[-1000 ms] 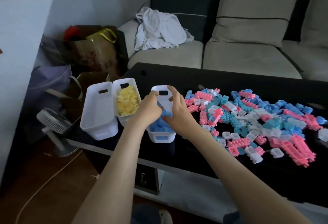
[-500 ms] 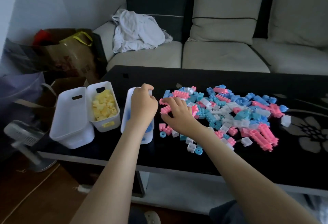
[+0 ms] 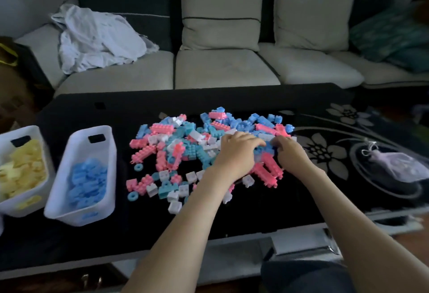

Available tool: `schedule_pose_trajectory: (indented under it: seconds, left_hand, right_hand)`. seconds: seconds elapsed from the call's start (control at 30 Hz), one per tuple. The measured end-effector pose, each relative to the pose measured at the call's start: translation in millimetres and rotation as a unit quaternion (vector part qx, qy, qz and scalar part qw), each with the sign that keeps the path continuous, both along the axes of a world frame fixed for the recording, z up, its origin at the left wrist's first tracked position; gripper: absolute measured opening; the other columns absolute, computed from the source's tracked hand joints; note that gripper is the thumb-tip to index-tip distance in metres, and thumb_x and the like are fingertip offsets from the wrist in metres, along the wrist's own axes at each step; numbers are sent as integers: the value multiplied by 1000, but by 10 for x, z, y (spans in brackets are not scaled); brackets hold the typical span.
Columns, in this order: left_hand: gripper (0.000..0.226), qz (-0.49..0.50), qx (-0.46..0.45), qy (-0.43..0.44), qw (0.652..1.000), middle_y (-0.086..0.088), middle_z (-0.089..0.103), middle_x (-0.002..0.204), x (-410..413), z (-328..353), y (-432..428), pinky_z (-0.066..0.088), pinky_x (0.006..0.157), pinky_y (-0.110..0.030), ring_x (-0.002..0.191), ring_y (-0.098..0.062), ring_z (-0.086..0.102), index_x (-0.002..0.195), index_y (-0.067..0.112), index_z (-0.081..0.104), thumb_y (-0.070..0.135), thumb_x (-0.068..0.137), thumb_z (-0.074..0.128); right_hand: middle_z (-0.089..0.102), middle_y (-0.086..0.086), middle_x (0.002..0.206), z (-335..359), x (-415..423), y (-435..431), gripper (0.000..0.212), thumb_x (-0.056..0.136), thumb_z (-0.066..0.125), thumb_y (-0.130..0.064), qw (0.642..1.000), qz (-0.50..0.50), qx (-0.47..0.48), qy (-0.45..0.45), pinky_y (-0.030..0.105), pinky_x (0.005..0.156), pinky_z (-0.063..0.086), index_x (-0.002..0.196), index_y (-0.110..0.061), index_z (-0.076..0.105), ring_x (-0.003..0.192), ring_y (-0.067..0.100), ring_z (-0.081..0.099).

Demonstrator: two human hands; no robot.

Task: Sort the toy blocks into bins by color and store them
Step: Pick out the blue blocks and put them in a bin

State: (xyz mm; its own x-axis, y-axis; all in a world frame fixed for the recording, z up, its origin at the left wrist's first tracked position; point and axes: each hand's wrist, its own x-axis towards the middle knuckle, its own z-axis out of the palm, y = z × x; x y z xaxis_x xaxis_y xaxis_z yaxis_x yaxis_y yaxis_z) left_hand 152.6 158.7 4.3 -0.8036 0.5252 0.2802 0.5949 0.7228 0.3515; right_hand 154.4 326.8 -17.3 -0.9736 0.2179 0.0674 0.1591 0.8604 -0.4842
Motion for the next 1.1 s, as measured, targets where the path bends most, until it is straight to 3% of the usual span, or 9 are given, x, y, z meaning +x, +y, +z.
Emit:
schedule_pose_trajectory:
  seconds: [0.2,0.3,0.43,0.53,0.67,0.77,0.9,1.03,1.1]
  left_hand:
    - [46,1,-111,-26,993,3,52,132,-165,-219,238,12,106,-43,129,-19,34,131,33,49,10,92,37]
    - [30,28,-99,-7,995,3,58,120,-214,-211,316,17,101,-43,119,-20,40,115,29,59,20,93,39]
    - [22,55,-99,6,994,5,60,112,-255,-227,363,18,99,-43,113,-19,41,101,24,62,27,93,42]
    - [20,57,-94,-8,994,7,60,111,-290,-234,382,17,99,-42,114,-19,39,102,25,62,24,94,43]
    - [30,61,-78,-20,995,8,60,114,-337,-252,376,14,96,-42,116,-19,38,107,29,59,9,92,43]
    - [42,60,-88,-18,994,6,59,114,-366,-265,348,16,97,-42,118,-20,37,115,30,56,2,88,41]
    - [35,59,-79,-13,995,5,59,113,-385,-279,333,17,95,-42,116,-20,38,116,31,56,9,93,42]
    - [29,56,-58,8,997,7,60,114,-356,-267,367,16,92,-39,114,-20,42,118,33,55,20,97,41]
    - [28,57,-54,7,997,7,62,113,-338,-264,409,18,94,-39,113,-21,45,121,33,53,29,100,34]
  right_hand:
    - [55,4,120,-76,21,251,31,88,57,-19,994,97,34,-45,44,97,40,118,-17,55,113,24,49]
    - [54,-2,102,-86,-8,279,18,83,62,-28,994,100,40,-30,38,87,41,96,-19,53,101,21,50]
    - [47,-8,86,-95,-21,307,28,79,68,-36,994,105,22,1,28,71,34,82,-17,48,84,15,45]
    - [49,-7,91,-80,-23,302,31,77,70,-30,994,106,-9,12,27,67,37,87,-18,44,82,16,45]
    - [50,-2,112,-49,2,249,39,81,68,-22,985,168,-41,14,34,86,45,112,-22,43,102,16,50]
    - [53,-1,112,-45,-15,217,32,86,61,-16,980,197,-17,-4,32,88,43,115,-22,50,105,16,47]
    - [59,2,106,-54,-35,187,25,87,59,-11,983,181,-23,16,34,83,46,111,-15,54,98,19,52]
    - [53,2,106,-81,-59,225,21,89,54,-8,987,138,-55,63,25,72,39,110,-12,52,91,19,52]
    - [48,5,112,-103,-77,255,27,93,49,-7,989,111,-58,81,22,79,35,119,-13,50,98,20,48]
